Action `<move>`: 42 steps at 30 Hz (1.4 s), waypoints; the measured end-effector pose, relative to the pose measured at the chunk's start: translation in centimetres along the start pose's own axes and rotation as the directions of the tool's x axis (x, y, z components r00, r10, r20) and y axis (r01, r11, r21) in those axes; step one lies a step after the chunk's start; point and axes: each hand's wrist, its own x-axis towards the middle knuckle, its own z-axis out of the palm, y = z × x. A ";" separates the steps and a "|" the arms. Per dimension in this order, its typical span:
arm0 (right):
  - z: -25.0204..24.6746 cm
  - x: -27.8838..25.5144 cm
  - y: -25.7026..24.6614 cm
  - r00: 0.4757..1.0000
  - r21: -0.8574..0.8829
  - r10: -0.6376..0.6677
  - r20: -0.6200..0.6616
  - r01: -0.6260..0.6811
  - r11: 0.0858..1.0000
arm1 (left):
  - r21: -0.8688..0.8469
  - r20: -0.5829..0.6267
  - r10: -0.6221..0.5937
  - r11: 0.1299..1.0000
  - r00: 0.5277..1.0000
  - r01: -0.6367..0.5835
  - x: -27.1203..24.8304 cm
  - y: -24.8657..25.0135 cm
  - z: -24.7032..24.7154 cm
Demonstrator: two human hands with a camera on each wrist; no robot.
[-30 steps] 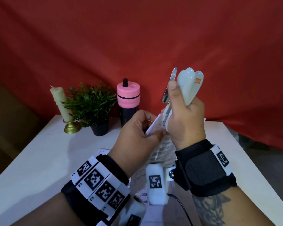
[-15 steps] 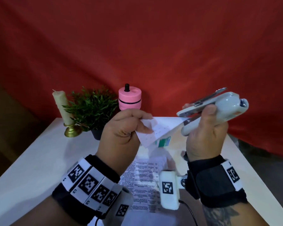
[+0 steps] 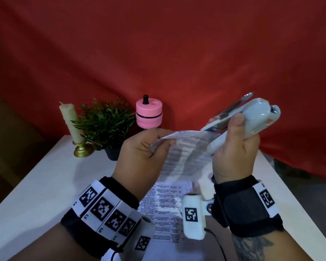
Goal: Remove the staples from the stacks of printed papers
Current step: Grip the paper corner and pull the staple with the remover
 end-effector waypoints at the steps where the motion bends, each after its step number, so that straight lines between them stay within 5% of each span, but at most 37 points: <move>1: 0.1 0.1 0.0 1.000 0.004 0.028 0.008 -0.028 1.000 | 0.006 0.006 -0.035 0.999 0.999 0.035 0.0 0.2 0.2; 8: 1.1 1.1 -0.5 0.989 -0.076 0.142 0.048 -0.139 0.987 | -0.048 0.004 -0.157 0.986 0.988 0.157 -0.2 0.6 1.1; 27: 1.6 1.4 -1.2 0.996 -0.183 0.011 0.085 0.005 0.983 | -0.194 0.118 -0.191 0.958 0.974 0.211 -0.8 1.6 2.0; 32: 1.7 1.2 -0.3 0.986 -0.122 0.108 0.125 -0.093 0.988 | 0.007 0.245 -0.094 0.995 0.965 0.095 0.2 1.5 1.8; 36: 0.4 1.0 0.1 0.984 -0.013 0.162 0.080 -0.161 0.987 | -0.038 0.113 0.062 0.998 0.992 -0.058 0.4 0.3 0.9; 39: -0.2 1.2 -0.4 0.995 0.041 0.092 -0.025 -0.091 0.995 | 0.058 0.066 0.269 0.960 0.961 -0.273 0.1 -0.3 0.4; 42: -0.3 1.1 -0.9 0.998 0.046 0.012 -0.060 -0.009 0.999 | 0.076 0.068 0.357 0.929 0.932 -0.362 0.1 -0.8 0.1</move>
